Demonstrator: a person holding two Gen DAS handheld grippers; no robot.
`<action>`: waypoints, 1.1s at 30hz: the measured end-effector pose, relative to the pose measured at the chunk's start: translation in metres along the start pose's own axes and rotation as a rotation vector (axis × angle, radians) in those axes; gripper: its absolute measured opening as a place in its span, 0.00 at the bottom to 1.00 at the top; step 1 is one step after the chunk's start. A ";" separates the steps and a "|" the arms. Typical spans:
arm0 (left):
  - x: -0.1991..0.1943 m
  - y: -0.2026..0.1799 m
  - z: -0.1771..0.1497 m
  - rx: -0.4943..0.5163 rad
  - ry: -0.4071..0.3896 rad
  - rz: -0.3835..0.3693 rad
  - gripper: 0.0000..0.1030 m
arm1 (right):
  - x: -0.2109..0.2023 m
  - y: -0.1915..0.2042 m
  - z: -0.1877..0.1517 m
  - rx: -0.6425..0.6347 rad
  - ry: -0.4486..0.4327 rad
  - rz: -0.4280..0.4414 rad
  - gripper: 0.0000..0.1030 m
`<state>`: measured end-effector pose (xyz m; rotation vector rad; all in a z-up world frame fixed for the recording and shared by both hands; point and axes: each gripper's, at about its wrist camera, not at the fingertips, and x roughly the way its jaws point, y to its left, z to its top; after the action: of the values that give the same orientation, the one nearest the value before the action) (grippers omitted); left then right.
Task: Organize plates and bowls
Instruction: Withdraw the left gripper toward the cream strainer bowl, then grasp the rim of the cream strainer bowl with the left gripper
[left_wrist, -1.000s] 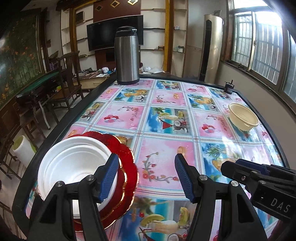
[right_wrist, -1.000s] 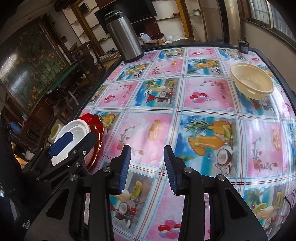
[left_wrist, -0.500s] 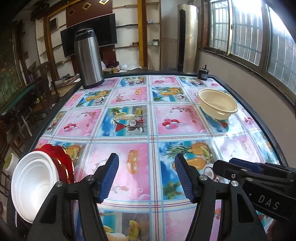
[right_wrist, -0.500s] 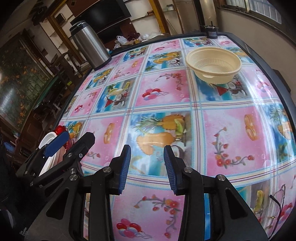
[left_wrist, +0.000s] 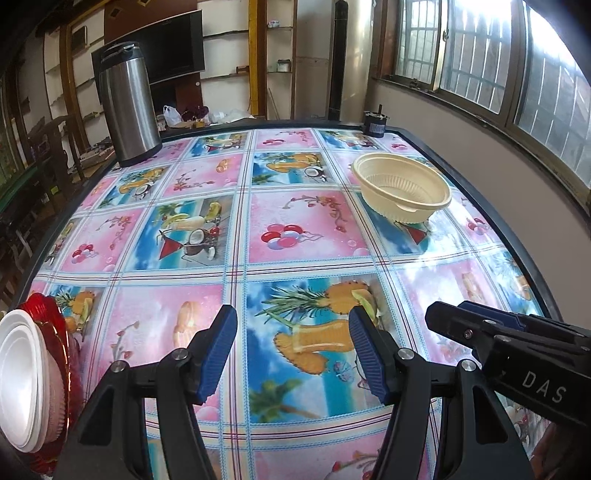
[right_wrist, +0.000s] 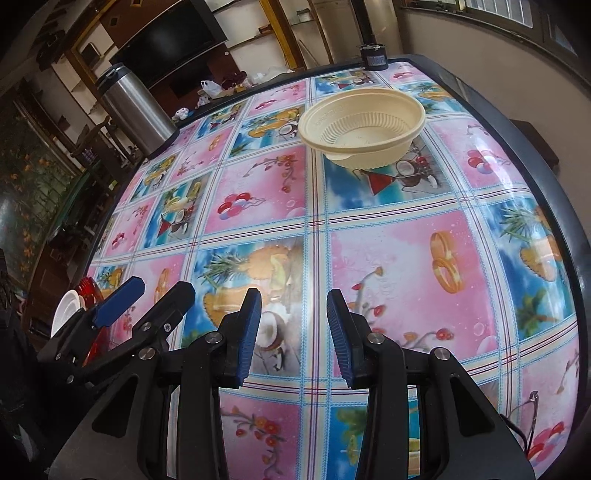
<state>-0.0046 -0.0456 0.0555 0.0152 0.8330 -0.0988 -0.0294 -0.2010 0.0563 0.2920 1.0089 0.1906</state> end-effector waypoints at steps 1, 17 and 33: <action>0.002 -0.002 0.001 0.002 0.004 -0.002 0.61 | 0.000 -0.003 0.001 0.004 -0.001 -0.005 0.36; 0.040 -0.026 0.041 0.019 0.031 -0.023 0.61 | -0.004 -0.058 0.043 0.084 -0.037 -0.071 0.46; 0.071 -0.036 0.080 -0.032 0.062 -0.072 0.62 | 0.014 -0.083 0.088 0.137 -0.051 -0.075 0.46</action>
<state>0.0987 -0.0912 0.0582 -0.0420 0.8971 -0.1532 0.0554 -0.2884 0.0618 0.3818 0.9821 0.0458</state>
